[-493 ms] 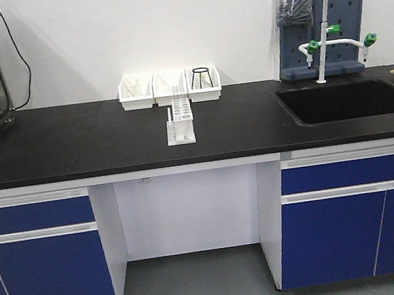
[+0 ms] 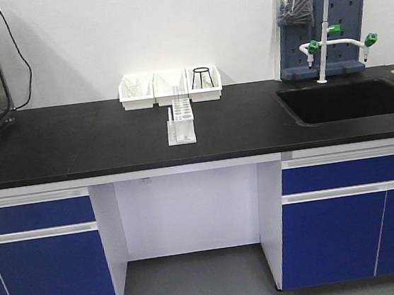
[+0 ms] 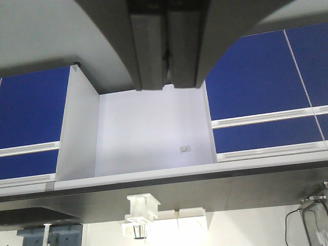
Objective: Flip and reinsert test tube from rack
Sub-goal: 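Drive the base toward the white test-tube rack on the bench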
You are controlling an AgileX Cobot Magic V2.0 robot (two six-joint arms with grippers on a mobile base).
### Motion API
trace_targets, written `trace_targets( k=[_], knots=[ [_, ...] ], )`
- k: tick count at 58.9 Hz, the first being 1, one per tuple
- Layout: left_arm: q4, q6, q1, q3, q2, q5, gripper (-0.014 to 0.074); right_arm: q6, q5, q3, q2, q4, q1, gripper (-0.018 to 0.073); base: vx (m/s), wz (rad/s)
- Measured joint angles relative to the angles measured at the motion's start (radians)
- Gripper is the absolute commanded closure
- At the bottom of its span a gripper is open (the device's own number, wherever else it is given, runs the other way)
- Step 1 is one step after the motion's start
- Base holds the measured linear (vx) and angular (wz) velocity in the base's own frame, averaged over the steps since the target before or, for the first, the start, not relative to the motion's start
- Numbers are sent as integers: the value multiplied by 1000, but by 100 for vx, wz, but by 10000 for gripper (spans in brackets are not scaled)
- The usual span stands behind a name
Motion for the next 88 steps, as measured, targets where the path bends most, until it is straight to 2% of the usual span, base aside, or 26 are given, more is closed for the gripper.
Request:
trace_targets(
  k=[45, 88],
  knots=[
    [0, 0, 0, 0, 0, 0, 602, 0, 0, 0, 0, 0, 0, 570, 4, 0],
    [0, 0, 0, 0, 0, 0, 602, 0, 0, 0, 0, 0, 0, 570, 28, 1]
  ],
)
